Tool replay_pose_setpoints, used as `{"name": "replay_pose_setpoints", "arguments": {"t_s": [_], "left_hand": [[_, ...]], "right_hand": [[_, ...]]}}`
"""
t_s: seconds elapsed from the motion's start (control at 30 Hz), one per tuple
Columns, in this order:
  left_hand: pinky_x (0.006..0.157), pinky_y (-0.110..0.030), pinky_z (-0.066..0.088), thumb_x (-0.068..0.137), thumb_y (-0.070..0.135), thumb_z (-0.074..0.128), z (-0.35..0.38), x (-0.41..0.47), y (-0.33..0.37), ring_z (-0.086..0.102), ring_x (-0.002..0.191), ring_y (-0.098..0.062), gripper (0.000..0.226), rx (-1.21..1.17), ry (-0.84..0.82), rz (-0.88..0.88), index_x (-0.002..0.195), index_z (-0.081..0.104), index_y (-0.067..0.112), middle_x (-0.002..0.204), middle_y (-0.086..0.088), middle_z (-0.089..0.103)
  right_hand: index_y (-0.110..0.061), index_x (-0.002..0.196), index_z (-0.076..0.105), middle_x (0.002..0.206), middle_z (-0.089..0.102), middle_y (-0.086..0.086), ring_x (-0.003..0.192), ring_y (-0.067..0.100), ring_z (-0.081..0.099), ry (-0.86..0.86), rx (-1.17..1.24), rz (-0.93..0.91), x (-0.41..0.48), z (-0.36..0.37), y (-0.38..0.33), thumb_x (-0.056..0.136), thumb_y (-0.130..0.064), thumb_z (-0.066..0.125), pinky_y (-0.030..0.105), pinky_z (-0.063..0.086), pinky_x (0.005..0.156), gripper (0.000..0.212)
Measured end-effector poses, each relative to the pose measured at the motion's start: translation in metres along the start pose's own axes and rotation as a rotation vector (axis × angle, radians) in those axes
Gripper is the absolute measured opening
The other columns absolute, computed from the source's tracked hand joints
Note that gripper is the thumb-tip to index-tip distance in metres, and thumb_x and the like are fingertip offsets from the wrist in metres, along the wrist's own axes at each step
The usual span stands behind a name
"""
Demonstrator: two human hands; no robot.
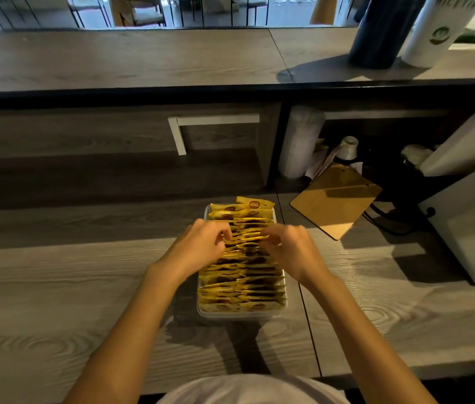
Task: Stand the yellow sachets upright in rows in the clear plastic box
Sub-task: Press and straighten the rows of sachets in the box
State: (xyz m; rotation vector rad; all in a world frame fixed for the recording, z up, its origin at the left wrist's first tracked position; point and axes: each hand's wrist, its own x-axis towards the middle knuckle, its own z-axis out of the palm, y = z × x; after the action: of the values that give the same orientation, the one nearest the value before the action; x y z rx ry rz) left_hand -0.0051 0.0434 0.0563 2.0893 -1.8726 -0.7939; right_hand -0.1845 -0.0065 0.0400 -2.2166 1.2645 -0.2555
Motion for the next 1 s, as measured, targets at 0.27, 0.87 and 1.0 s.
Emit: {"name": "replay_pose_setpoints", "arguments": {"t_s": [0.27, 0.87, 1.0], "left_hand": [[0.094, -0.031, 0.043, 0.089, 0.013, 0.057, 0.014, 0.015, -0.012, 0.051, 0.120, -0.018, 0.040, 0.160, 0.031, 0.005, 0.129, 0.050, 0.020, 0.131, 0.000, 0.053], [0.100, -0.036, 0.038, 0.093, 0.010, 0.050, -0.001, 0.032, -0.005, 0.047, 0.121, -0.021, 0.034, 0.144, -0.190, -0.024, 0.124, 0.055, 0.021, 0.126, -0.004, 0.052], [0.101, -0.038, 0.042, 0.090, 0.009, 0.054, 0.009, 0.031, -0.008, 0.051, 0.121, -0.022, 0.035, 0.149, -0.197, -0.038, 0.122, 0.058, 0.023, 0.126, -0.003, 0.056]], "right_hand": [[-0.017, 0.121, 0.060, 0.126, 0.058, 0.003, 0.115, 0.021, 0.056, -0.093, -0.108, -0.085, 0.017, -0.004, 0.001, 0.091, -0.009, 0.053, 0.032, 0.047, 0.092, 0.032], [-0.013, 0.124, 0.059, 0.119, 0.064, 0.011, 0.111, 0.027, 0.059, -0.140, -0.111, -0.082, 0.034, 0.000, 0.002, 0.093, -0.007, 0.049, 0.036, 0.050, 0.092, 0.032], [-0.013, 0.126, 0.058, 0.123, 0.062, 0.010, 0.114, 0.026, 0.058, -0.164, -0.107, -0.068, 0.030, 0.005, 0.006, 0.094, -0.007, 0.050, 0.033, 0.047, 0.094, 0.034]]}}
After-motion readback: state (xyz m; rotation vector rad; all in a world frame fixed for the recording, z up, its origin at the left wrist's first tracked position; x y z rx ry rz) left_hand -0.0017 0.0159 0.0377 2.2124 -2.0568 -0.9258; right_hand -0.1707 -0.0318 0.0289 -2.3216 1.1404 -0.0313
